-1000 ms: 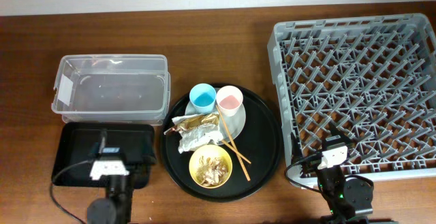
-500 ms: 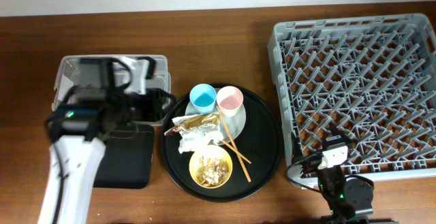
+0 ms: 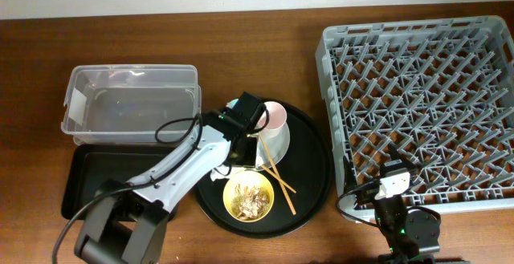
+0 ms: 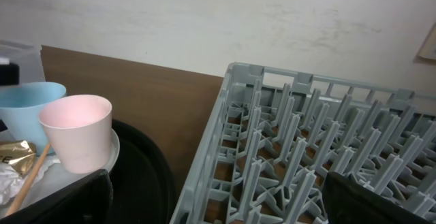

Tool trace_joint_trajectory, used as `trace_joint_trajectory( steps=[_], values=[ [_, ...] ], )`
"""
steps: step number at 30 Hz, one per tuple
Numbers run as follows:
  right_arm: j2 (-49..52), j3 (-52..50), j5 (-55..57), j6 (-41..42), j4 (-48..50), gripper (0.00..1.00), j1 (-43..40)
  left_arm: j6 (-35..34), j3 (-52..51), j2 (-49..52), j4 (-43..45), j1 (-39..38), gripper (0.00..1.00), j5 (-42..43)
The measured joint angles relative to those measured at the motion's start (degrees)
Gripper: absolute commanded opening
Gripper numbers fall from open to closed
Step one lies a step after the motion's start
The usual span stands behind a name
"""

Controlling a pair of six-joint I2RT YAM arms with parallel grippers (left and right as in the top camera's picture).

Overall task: Sort waste into correct bins and load items into the dishwasher rack
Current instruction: 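Grasp the gold snack wrapper on the plate with the left gripper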

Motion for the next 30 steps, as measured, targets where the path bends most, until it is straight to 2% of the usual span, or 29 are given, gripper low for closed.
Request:
trace_joint_trajectory(
  steps=[3,6,7,8,10,14,20,27,30],
  values=[
    [0.00,0.00,-0.02,0.00,0.02,0.99,0.00,-0.17,-3.69,0.00,3.76,0.00,0.55,0.98],
    [-0.02,0.00,-0.02,0.00,0.02,0.99,0.00,-0.39,-4.33,0.00,4.35,0.00,0.47,1.57],
    [-0.02,0.00,-0.02,0.00,0.02,0.99,0.00,-0.42,-4.57,0.00,4.83,0.00,0.39,1.57],
    [-0.02,0.00,-0.02,0.02,0.00,0.99,0.00,-0.61,-5.40,0.00,5.44,0.00,0.22,1.57],
    [-0.02,0.00,-0.02,0.00,0.02,0.99,0.00,-0.85,-5.68,0.00,5.55,0.02,0.01,1.57],
    [-0.02,0.00,-0.02,0.00,0.02,0.99,0.00,-0.98,-5.18,0.00,3.63,0.02,0.00,1.57],
    [0.00,0.00,0.00,0.04,0.00,0.99,0.00,0.07,2.62,-7.21,-9.70,0.02,0.00,1.81],
    [0.00,0.00,-0.02,0.02,0.02,0.99,0.00,0.96,7.39,-9.77,-13.46,0.31,0.00,2.89],
    [-0.02,0.00,-0.02,0.04,0.02,0.99,0.00,2.69,14.16,-10.29,-16.04,5.97,0.00,0.28]
  ],
)
